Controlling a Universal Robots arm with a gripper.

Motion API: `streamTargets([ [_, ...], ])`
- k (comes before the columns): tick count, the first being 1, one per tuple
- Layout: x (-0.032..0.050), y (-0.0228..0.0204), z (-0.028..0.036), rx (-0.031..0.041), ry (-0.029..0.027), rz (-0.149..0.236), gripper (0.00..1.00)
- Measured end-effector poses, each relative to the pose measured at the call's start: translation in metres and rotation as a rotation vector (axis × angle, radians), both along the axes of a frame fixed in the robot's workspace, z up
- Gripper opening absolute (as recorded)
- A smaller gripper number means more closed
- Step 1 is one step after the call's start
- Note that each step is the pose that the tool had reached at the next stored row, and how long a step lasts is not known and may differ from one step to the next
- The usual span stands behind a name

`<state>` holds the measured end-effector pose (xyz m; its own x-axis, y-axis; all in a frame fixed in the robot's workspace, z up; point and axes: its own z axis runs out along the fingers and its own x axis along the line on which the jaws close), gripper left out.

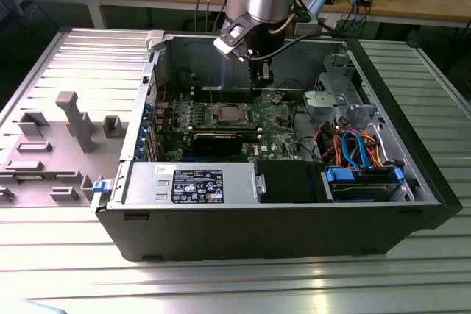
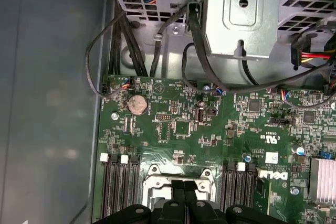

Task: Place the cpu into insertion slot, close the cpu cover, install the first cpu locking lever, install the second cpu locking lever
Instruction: 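Close the cpu cover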

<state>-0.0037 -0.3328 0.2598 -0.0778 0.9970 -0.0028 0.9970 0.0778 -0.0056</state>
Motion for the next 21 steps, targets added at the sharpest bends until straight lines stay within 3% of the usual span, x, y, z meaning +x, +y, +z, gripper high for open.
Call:
streamTargets([
  [3, -0.002, 0.0, -0.0001, 0.0011, 0.0, 0.0, 0.11],
  [5, -0.0084, -0.0001, -0.0018, 0.0059, 0.0, 0.002, 0.11],
  [12, -0.0248, 0.0, -0.0089, 0.0084, 0.0001, 0.013, 0.11],
  [21, -0.0466, 0.0, -0.0235, 0.0089, 0.0001, 0.025, 0.11],
])
